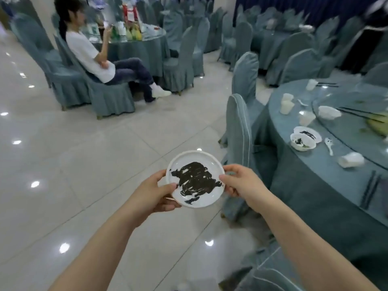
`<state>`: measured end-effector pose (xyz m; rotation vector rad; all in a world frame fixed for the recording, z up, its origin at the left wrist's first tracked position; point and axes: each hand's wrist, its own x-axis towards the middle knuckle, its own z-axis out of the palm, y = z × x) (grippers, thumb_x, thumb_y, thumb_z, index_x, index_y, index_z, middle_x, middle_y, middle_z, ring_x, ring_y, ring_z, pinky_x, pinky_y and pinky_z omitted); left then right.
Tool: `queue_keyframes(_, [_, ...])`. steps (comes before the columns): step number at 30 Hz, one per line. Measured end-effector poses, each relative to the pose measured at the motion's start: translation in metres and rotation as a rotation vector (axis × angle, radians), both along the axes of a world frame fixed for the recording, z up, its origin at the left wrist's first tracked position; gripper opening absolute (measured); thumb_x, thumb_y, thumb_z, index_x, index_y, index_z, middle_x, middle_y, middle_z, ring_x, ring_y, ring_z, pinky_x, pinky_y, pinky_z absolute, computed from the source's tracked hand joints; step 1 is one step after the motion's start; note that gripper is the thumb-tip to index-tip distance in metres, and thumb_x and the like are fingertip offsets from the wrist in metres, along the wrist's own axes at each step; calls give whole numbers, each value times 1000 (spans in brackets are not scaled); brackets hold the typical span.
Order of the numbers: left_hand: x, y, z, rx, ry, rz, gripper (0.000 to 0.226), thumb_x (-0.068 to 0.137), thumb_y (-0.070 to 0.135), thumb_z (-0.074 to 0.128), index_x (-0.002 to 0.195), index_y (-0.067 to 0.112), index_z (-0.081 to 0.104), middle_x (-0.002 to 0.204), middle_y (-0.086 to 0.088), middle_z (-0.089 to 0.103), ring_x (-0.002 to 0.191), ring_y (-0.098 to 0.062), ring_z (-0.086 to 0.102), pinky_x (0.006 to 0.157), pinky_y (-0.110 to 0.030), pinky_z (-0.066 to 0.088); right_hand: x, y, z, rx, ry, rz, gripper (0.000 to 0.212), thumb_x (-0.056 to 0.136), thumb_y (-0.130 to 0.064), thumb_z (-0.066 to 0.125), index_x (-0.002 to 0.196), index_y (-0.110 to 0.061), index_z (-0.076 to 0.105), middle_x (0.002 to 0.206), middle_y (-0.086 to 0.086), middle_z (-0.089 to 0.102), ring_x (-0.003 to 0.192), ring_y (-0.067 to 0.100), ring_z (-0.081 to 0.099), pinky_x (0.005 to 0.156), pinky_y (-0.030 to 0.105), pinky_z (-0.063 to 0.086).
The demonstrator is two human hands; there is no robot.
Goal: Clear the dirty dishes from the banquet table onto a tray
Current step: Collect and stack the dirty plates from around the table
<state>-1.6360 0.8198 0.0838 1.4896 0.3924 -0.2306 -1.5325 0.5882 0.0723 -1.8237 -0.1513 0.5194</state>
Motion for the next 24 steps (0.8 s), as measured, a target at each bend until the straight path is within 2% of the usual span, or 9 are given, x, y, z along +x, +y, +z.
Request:
queue_keyframes(4, [94, -20, 13, 11, -13, -122, 36, 92, 13, 58, 121, 34, 50, 91, -14, 74, 76, -28, 72, 54, -23, 54, 54, -30, 5, 110, -14, -205, 18, 81, -19, 67, 99, -20, 68, 63, -2, 66, 45, 8, 49, 45, 21, 39])
queue_keyframes(10, [213, -52, 27, 8, -43, -262, 33, 90, 11, 59, 115, 33, 55, 83, -10, 74, 69, -27, 72, 54, -23, 54, 124, -60, 12, 177, 13, -445, 11, 88, -20, 65, 96, -22, 71, 73, 1, 70, 50, 8, 48, 54, 25, 42])
queue_keyframes(14, [299, -70, 29, -4, -75, -345, 31, 88, 12, 61, 112, 32, 56, 86, -12, 75, 68, -24, 70, 53, -22, 53, 180, -77, 13, 212, 7, -584, 8, 88, -23, 64, 91, -20, 71, 65, 1, 64, 47, 8, 48, 50, 24, 41])
queue_keyframes(19, [392, -97, 22, -28, -73, -442, 28, 90, 12, 60, 106, 33, 55, 79, -8, 75, 63, -21, 71, 50, -21, 52, 242, -96, 12, 201, 27, -759, 8, 88, -25, 65, 93, -20, 69, 68, -3, 67, 54, 10, 54, 63, 29, 47])
queue_keyframes(24, [476, -133, 13, -23, -46, -558, 31, 90, 12, 61, 114, 31, 54, 86, -12, 75, 73, -28, 72, 50, -24, 54, 290, -120, 8, 175, 28, -912, 8, 90, -24, 62, 94, -21, 69, 68, -2, 67, 55, 12, 54, 60, 27, 47])
